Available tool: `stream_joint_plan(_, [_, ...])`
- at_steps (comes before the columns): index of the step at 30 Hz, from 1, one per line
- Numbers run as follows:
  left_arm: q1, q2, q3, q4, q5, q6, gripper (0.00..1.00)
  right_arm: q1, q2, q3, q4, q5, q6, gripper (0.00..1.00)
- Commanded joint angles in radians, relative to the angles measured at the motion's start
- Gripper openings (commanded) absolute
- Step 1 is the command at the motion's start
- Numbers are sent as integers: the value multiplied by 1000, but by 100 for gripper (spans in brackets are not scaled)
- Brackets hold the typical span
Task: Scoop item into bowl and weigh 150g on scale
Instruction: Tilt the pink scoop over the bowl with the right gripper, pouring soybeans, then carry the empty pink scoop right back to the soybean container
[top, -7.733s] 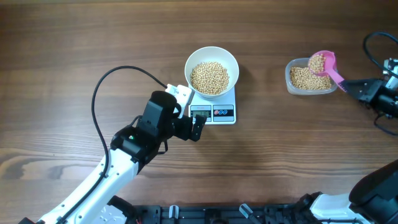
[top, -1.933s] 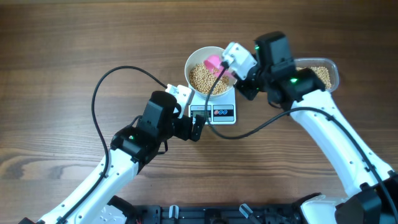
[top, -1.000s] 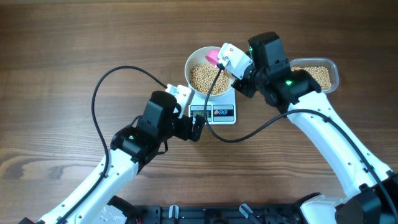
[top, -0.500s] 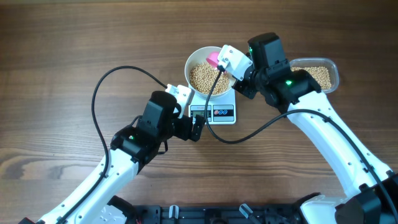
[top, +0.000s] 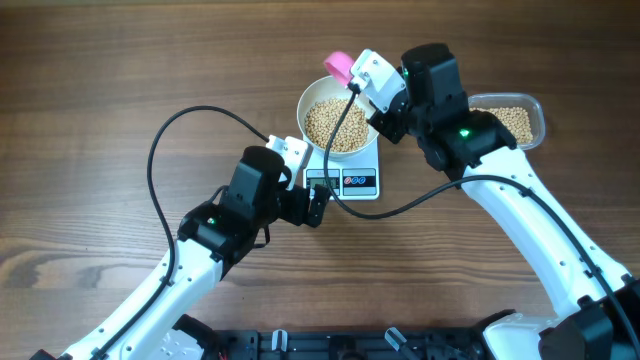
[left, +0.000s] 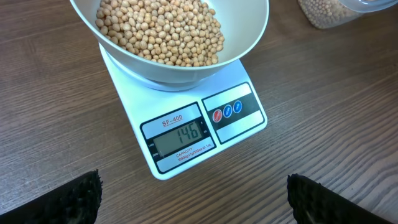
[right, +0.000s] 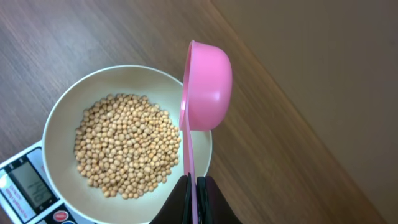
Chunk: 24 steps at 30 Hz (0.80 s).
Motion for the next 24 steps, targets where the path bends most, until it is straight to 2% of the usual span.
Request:
stream_joint_plan(1, [-3, 4, -5, 2, 15, 23, 100, 0, -22, 22, 2, -1, 134, 4])
stream_joint_plan(4, [-3, 4, -5, 2, 15, 23, 100, 0, -22, 22, -14, -71, 307, 4])
stream_joint_plan(10, [-3, 4, -5, 2, 15, 23, 100, -2, -22, 22, -37, -194, 541, 4])
stream_joint_plan(17, [-3, 4, -5, 2, 15, 23, 100, -79, -43, 24, -35, -159, 564, 4])
stream_joint_plan(24, [-3, 4, -5, 2, 15, 23, 100, -361, -156, 26, -48, -161, 570, 4])
